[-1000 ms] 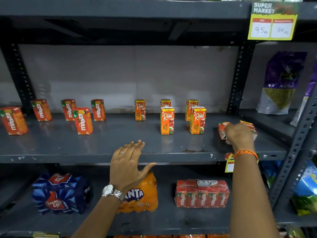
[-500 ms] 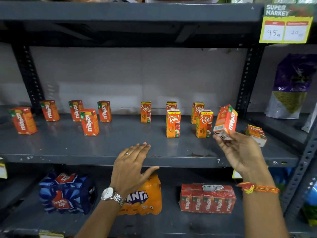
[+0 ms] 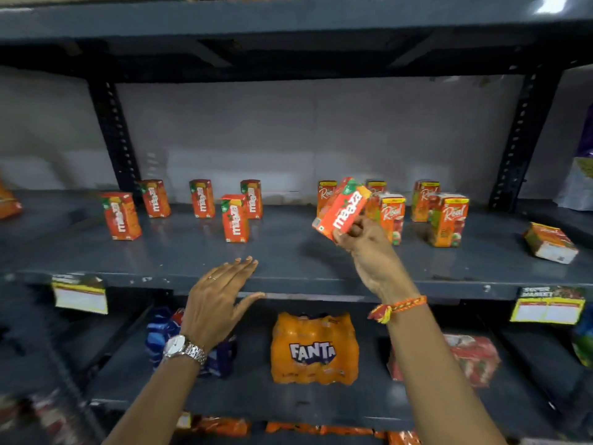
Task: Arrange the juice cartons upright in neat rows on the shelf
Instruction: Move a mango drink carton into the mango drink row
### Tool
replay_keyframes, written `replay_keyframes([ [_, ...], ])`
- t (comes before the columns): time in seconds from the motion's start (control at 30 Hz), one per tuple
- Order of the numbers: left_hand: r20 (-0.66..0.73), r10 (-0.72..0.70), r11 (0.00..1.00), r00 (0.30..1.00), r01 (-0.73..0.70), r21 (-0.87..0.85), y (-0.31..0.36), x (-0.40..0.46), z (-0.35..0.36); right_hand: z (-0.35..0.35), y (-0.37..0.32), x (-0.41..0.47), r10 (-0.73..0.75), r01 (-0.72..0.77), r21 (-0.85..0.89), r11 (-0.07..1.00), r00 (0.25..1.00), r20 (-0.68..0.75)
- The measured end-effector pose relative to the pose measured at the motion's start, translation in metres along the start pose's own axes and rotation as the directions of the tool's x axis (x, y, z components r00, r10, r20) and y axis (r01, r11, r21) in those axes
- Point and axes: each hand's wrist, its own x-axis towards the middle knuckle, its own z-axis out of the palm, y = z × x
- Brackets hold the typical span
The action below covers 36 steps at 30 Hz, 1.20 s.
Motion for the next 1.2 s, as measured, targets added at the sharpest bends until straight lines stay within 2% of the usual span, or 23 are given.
replay_keyframes([
  [0.33, -0.013, -0.086, 0.996, 0.996, 0.085, -0.037, -0.097, -0.036, -0.025, 0.168, 0.044, 0.015, -0.012, 0.072, -0.293, 0.953, 0.979, 0.203],
  [0.43, -0.038, -0.107, 0.994, 0.994, 0.106, -0.03, -0.116, -0.046, -0.031, 0.211, 0.058, 0.022, -0.01, 0.109, -0.438, 0.892, 0.975, 0.223],
  [0.57, -0.07, -0.05, 0.998, 0.996, 0.047, -0.031, -0.13, -0.054, -0.031, 0.255, 0.073, 0.037, 0.007, 0.128, -0.644, 0.754, 0.979, 0.204],
  [0.67, -0.088, -0.066, 0.997, 0.994, 0.062, -0.053, -0.129, -0.053, -0.029, 0.271, 0.078, 0.051, 0.015, 0.127, -0.745, 0.655, 0.983, 0.182],
  [0.83, -0.1, -0.08, 0.993, 0.992, 0.071, -0.09, -0.126, -0.054, -0.027, 0.284, 0.08, 0.065, 0.027, 0.127, -0.797, 0.59, 0.984, 0.177],
  [1.2, -0.096, -0.112, 0.989, 0.989, 0.101, -0.109, -0.123, -0.055, -0.026, 0.286, 0.08, 0.066, 0.041, 0.144, -0.812, 0.566, 0.979, 0.202],
])
